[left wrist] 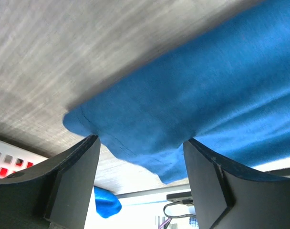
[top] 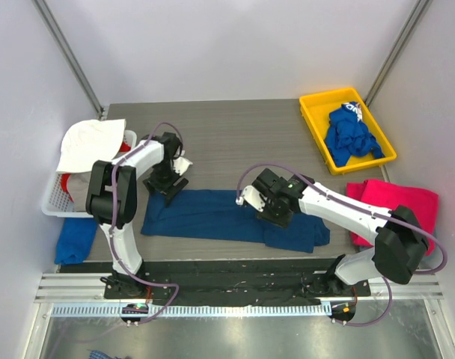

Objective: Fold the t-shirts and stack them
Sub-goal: Fold the other side of the tshirt into a rectangle

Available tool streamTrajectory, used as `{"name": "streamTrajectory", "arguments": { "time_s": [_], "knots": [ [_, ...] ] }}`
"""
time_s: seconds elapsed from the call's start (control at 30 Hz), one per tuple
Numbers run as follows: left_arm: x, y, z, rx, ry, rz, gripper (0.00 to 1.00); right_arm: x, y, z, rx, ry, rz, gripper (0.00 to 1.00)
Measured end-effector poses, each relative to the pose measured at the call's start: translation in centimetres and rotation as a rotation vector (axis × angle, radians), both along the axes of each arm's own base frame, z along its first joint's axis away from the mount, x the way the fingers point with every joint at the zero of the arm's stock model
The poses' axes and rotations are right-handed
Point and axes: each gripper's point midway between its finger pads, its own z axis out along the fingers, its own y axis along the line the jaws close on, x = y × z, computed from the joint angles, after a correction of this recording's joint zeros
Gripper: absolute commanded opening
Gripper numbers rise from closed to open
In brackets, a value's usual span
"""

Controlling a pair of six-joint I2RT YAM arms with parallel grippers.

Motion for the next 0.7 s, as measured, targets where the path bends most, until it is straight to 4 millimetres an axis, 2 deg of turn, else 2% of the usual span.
{"name": "streamTrajectory", "arguments": {
  "time_s": [0.13,0.23,0.37,0.47,0.6,0.7],
  "knots": [
    [-0.5,-0.1,0.8,-0.027,-0.044,0.0,0.91,2.4,-0.8,0.0,-0.026,-0.114,-0.058,0.54],
    [-0.3,-0.2,2.0,-0.047,-0.12,0.001,0.99,4.5,-1.3,0.3,-0.028,-0.194,-0.114,0.58],
    [0.2,-0.5,4.1,-0.078,-0.222,0.003,1.0,7.2,-2.3,0.9,-0.016,-0.284,-0.2,0.59],
    [0.9,-0.6,5.1,-0.092,-0.276,0.003,1.0,8.4,-2.9,1.3,-0.01,-0.322,-0.244,0.59],
    [1.0,-0.7,5.2,-0.094,-0.286,0.002,1.0,9.3,-3.3,1.4,-0.008,-0.353,-0.27,0.59],
    [0.6,-0.6,4.8,-0.09,-0.271,0.0,1.0,9.1,-3.5,1.0,-0.014,-0.35,-0.271,0.59]
  ]
}}
